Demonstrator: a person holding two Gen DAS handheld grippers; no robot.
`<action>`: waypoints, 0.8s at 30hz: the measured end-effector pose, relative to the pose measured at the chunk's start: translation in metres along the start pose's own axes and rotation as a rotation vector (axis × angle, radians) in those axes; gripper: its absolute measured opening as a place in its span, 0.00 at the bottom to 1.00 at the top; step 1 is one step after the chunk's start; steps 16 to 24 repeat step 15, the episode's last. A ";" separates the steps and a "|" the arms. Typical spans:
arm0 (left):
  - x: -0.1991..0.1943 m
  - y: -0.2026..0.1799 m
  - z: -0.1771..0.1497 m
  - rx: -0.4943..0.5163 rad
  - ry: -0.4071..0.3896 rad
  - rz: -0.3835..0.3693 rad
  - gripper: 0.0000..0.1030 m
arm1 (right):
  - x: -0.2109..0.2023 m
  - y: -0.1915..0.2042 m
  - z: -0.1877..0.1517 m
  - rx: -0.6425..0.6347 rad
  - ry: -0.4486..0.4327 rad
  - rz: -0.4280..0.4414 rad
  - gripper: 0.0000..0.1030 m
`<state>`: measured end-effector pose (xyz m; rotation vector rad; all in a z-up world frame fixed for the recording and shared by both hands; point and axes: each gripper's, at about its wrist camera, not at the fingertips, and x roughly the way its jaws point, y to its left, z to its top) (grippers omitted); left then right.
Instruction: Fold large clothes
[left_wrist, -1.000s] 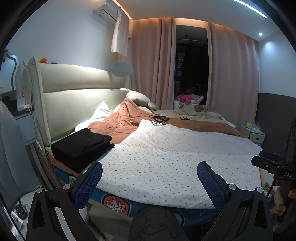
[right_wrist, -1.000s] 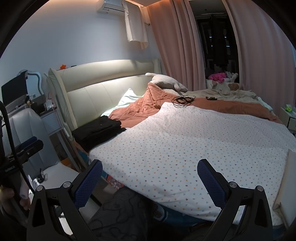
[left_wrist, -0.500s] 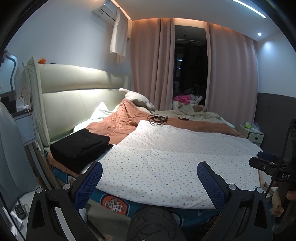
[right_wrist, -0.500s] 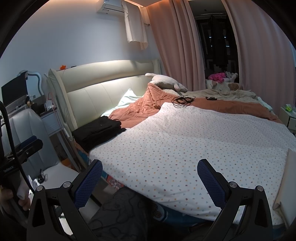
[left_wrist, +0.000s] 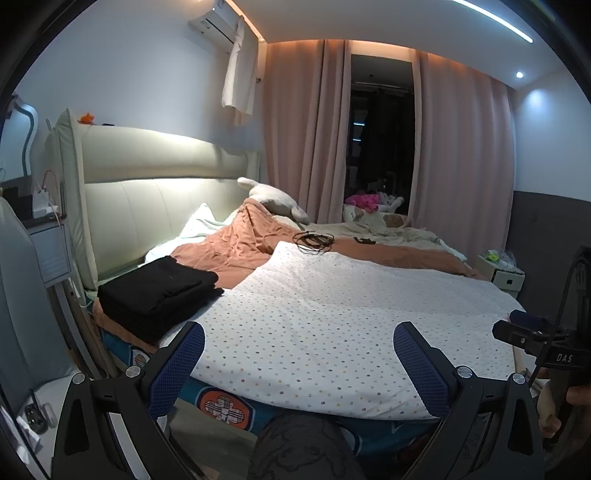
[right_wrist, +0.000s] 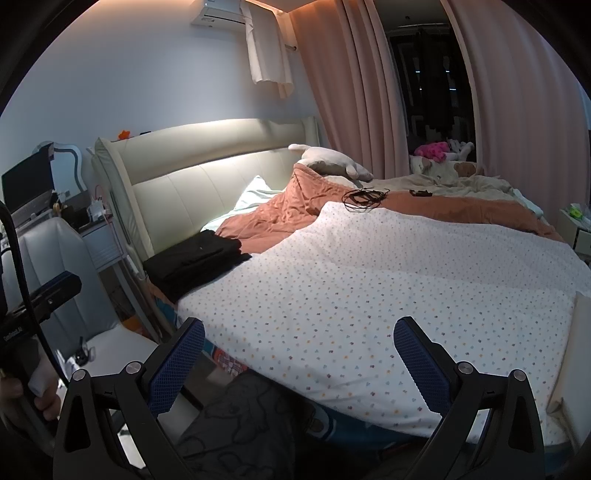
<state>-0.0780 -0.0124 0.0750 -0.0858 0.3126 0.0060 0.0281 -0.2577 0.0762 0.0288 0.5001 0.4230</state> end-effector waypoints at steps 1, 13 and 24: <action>0.000 0.000 0.000 0.003 0.000 0.003 1.00 | 0.000 0.000 -0.001 0.001 0.001 0.000 0.99; 0.000 -0.001 -0.003 0.012 -0.004 0.000 1.00 | 0.004 0.001 -0.005 0.011 0.008 -0.009 0.99; 0.001 -0.001 -0.004 0.012 -0.002 -0.005 0.99 | 0.004 0.001 -0.006 0.020 0.003 -0.017 0.99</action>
